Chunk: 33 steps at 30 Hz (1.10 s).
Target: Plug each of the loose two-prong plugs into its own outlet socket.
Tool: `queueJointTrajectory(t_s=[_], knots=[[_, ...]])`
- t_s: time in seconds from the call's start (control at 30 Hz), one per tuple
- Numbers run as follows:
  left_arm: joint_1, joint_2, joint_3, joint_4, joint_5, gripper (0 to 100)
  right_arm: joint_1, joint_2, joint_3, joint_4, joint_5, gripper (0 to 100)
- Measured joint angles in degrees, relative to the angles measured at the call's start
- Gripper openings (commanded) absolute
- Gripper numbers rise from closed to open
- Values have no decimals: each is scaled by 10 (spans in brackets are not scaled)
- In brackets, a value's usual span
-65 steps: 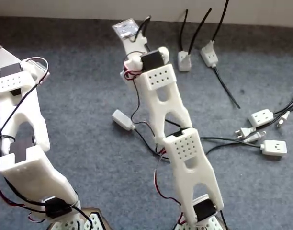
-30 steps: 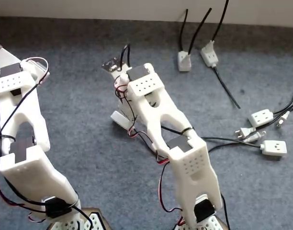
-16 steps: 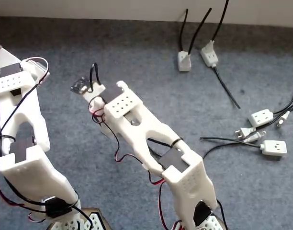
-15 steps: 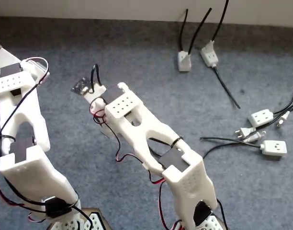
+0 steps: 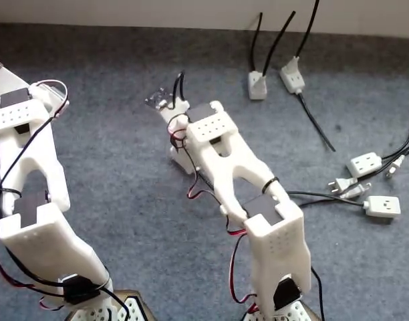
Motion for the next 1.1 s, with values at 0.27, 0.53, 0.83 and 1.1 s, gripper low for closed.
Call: queueJointTrajectory(t_s=[0.27, 0.53, 0.83, 1.1], knots=[[2, 0, 0, 0, 0, 204, 6, 0, -203, 194, 0, 275], [69, 0, 0, 12, 1, 203, 127, -102, -345, 248, 4, 275], [161, 0, 62, 58, 0, 200, 390, -234, -248, 249, 1, 275], [170, 0, 156, -45, 1, 200, 574, -235, -84, 219, -1, 274]])
